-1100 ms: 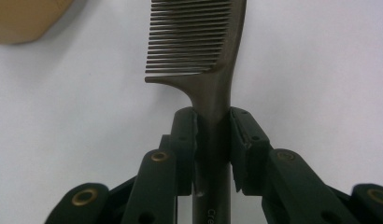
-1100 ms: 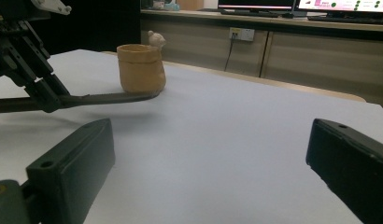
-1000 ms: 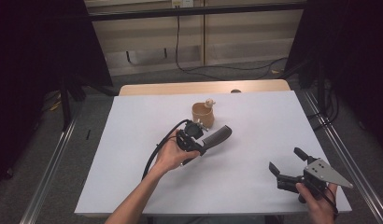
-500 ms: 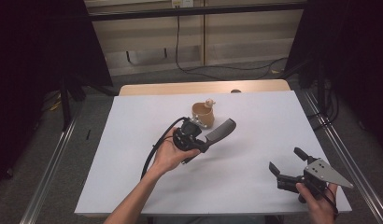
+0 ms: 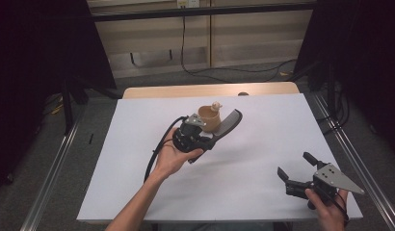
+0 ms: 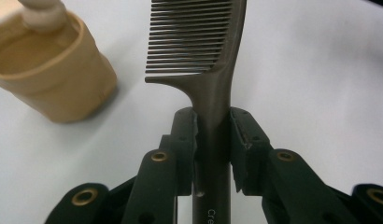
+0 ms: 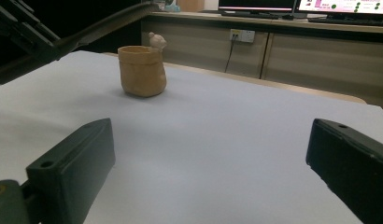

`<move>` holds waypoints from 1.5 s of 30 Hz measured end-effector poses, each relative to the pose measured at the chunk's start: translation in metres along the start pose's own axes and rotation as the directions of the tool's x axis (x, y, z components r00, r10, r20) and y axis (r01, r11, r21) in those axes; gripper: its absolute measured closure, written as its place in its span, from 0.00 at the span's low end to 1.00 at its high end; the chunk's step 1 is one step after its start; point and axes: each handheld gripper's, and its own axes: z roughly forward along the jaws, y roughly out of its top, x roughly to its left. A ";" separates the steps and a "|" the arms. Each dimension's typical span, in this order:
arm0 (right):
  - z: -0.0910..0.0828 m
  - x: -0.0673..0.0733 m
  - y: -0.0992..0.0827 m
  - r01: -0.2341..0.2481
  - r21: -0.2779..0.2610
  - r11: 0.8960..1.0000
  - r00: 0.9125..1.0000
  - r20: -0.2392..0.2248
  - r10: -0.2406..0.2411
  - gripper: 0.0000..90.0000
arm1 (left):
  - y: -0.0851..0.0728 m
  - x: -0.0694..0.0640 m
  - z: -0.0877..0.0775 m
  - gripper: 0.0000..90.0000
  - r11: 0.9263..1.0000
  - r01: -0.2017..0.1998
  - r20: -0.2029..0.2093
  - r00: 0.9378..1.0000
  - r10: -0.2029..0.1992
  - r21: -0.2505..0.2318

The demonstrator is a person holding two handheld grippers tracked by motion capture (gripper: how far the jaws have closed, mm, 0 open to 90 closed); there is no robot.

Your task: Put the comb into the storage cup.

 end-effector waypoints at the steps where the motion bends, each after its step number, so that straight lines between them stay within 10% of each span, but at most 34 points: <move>1: 0.000 0.000 0.000 0.001 -0.001 1.000 1.000 0.000 -0.001 0.01 | 0.000 0.001 -0.001 0.81 1.000 0.000 0.009 1.000 0.001 -0.014; 22: -0.001 0.000 0.001 0.005 -0.011 1.000 1.000 0.004 -0.005 0.01 | 0.002 -0.002 -0.021 0.81 0.968 -0.101 -0.047 0.995 0.093 -0.229; 45: -0.003 0.000 0.001 -0.006 -0.021 1.000 1.000 -0.001 0.006 0.01 | 0.003 0.008 -0.031 0.81 0.892 -0.072 -0.095 0.995 0.033 -0.447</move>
